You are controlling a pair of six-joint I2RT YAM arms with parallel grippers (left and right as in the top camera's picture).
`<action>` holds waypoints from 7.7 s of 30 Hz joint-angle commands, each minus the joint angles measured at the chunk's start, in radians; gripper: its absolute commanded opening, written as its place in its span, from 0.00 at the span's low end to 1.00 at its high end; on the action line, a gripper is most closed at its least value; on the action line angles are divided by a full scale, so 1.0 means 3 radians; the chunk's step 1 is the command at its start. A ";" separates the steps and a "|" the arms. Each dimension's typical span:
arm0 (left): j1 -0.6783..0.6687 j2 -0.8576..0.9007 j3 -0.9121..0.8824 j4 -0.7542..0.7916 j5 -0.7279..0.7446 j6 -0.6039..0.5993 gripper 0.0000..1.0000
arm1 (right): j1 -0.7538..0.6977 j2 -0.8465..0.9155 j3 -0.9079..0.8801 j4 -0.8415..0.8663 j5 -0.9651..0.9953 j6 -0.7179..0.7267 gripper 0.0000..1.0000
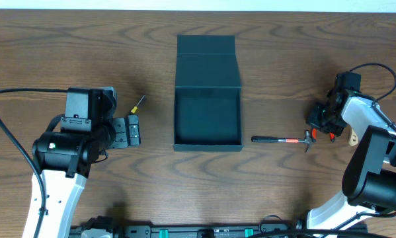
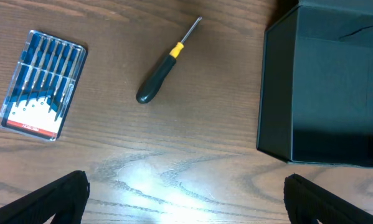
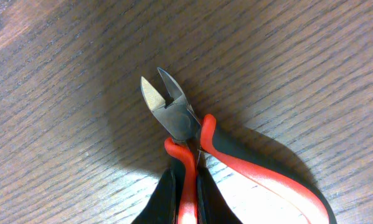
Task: Pack container
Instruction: 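Close the right gripper on the pliers and lift them, then carry the pliers into the green box and release them, then move the right gripper back to the hammer head and lower it, then grasp the hammer head with the right gripper and lift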
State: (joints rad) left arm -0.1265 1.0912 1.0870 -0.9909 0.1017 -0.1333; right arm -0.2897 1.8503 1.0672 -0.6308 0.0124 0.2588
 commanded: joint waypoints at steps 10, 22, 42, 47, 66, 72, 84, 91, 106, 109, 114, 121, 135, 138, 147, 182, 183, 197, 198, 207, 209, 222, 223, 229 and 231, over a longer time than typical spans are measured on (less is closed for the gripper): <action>-0.0010 -0.0006 0.0067 -0.0011 0.0008 0.0032 0.98 | 0.0052 0.0188 0.0290 -0.0482 0.0039 -0.0317 0.01; -0.0010 -0.0006 0.0067 -0.0014 -0.0028 0.0031 0.98 | 0.0635 -0.0107 0.1553 -0.1634 0.0027 -0.0951 0.01; 0.0296 -0.0055 0.0067 -0.0261 -0.0304 -0.0071 0.98 | 0.2800 0.0145 0.2588 -0.1895 -0.0319 -0.2407 0.01; 0.0296 -0.0090 0.0067 -0.0275 -0.0304 -0.0071 0.98 | 0.2935 0.0449 0.2588 -0.1874 -0.0319 -0.2551 0.01; 0.0296 -0.0103 0.0067 -0.0276 -0.0304 -0.0070 0.98 | 0.2898 0.1376 0.2585 -0.1939 -0.0582 -0.2625 0.01; 0.0296 -0.0103 0.0067 -0.0275 -0.0304 -0.0070 0.98 | 0.2881 0.1447 0.2585 -0.1943 -0.0581 -0.2623 0.23; 0.0296 -0.0103 0.0067 -0.0273 -0.0304 -0.0069 0.98 | 0.2881 0.1274 0.2790 -0.2210 -0.0501 -0.2310 0.99; 0.0296 -0.0103 0.0067 -0.0273 -0.0304 -0.0056 0.98 | 0.2805 0.0595 0.3206 -0.2223 -0.0023 -0.1651 0.99; 0.0296 -0.0103 0.0067 -0.0275 -0.0304 -0.0055 0.98 | 0.0862 -0.0258 0.3203 -0.3315 0.0454 0.0804 0.99; 0.0296 -0.0103 0.0067 -0.0275 -0.0304 -0.0004 0.98 | 0.0542 -0.0263 0.2984 -0.3347 0.0420 0.0702 0.99; 0.0296 -0.0103 0.0067 -0.0273 -0.0304 0.0006 0.98 | 0.0233 -0.0266 0.2272 -0.3089 0.0186 0.0563 0.99; 0.0296 -0.0103 0.0067 -0.0275 -0.0304 0.0006 0.98 | 0.0273 -0.0266 0.1236 -0.2290 0.0125 0.0502 0.99; 0.0296 -0.0103 0.0067 -0.0275 -0.0304 0.0005 0.98 | 0.0360 -0.0264 -0.0023 -0.0912 0.0015 0.0519 0.99; 0.0296 -0.0103 0.0067 -0.0275 -0.0303 0.0005 0.98 | 0.0361 -0.0264 -0.0172 -0.0773 0.0018 0.0558 0.99; 0.0296 -0.0103 0.0067 -0.0275 -0.0303 0.0005 0.98 | 0.0360 -0.0264 -0.0374 -0.0520 0.0019 0.0557 0.95; 0.0296 -0.0103 0.0067 -0.0360 -0.0304 0.0008 0.98 | 0.0360 -0.0264 -0.0557 -0.0254 0.0032 0.0643 0.26; 0.0296 -0.0103 0.0067 -0.0360 -0.0304 0.0009 0.98 | 0.0360 -0.0264 -0.0557 -0.0254 0.0032 0.0643 0.25; 0.0296 -0.0103 0.0067 -0.0362 -0.0304 0.0020 0.99 | 0.0360 -0.0264 -0.0557 -0.0254 0.0034 0.0643 0.01; 0.0296 -0.0103 0.0067 -0.0362 -0.0305 0.0019 0.98 | 0.0360 -0.0264 -0.0557 -0.0254 0.0034 0.0643 0.01; 0.0296 -0.0103 0.0067 -0.0362 -0.0304 0.0019 0.98 | 0.0360 -0.0264 -0.0554 -0.0253 0.0058 0.0627 0.01; 0.0296 -0.0103 0.0067 -0.0362 -0.0304 0.0019 0.98 | 0.0360 -0.0266 -0.0547 -0.0257 0.0058 0.0589 0.01; 0.0296 -0.0103 0.0067 -0.0360 -0.0305 0.0020 0.98 | 0.0360 -0.0566 -0.0198 -0.0587 0.0081 0.0425 0.01; 0.0296 -0.0103 0.0067 -0.0360 -0.0304 0.0020 0.98 | 0.0360 -0.0622 -0.0189 -0.0590 0.0081 0.0415 0.01; 0.0296 -0.0103 0.0067 -0.0360 -0.0304 0.0020 0.98 | 0.0360 -0.0974 -0.0178 -0.0627 0.0080 0.0385 0.01; 0.0296 -0.0103 0.0067 -0.0360 -0.0304 0.0020 0.98 | 0.0360 -0.1067 -0.0168 -0.0684 0.0069 0.0365 0.01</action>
State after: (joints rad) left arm -0.0418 1.0687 1.0889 -1.0958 0.0216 -0.1337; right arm -0.1875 1.5745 0.9951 -0.8234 0.0227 0.3897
